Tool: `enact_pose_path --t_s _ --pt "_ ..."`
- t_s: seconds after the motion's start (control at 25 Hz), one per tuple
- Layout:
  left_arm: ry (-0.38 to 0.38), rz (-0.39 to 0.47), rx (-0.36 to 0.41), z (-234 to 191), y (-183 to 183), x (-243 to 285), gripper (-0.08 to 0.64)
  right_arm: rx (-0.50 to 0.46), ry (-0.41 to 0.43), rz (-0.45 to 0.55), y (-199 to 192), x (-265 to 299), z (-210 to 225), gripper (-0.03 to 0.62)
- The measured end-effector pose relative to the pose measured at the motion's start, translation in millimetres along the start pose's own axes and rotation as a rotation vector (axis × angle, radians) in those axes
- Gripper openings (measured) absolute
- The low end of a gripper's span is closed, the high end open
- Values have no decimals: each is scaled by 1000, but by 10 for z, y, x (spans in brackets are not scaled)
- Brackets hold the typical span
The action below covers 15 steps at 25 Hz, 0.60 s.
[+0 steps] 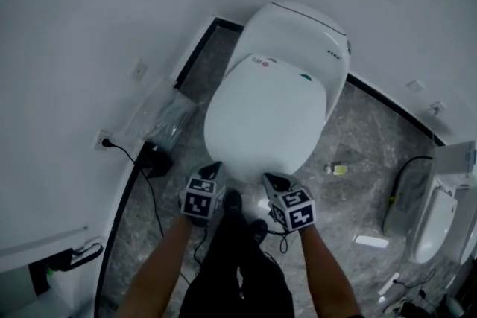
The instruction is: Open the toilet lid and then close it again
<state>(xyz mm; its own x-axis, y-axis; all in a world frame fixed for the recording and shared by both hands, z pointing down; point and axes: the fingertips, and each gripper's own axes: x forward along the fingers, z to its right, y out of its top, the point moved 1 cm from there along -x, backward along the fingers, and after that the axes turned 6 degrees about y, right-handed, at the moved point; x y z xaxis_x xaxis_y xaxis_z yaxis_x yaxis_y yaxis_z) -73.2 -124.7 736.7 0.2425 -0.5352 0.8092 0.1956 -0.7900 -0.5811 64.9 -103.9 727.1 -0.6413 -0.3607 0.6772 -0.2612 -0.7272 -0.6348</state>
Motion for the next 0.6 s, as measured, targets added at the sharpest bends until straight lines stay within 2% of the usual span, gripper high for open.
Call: enact_pose_path --t_s 0.48,0.6 --pt "-18 13 -16 174 -170 21 5 1 -2 -73 -329 378 149 12" --pt "-19 24 -42 246 -214 -29 5 9 -11 -100 -404 433 168 12"
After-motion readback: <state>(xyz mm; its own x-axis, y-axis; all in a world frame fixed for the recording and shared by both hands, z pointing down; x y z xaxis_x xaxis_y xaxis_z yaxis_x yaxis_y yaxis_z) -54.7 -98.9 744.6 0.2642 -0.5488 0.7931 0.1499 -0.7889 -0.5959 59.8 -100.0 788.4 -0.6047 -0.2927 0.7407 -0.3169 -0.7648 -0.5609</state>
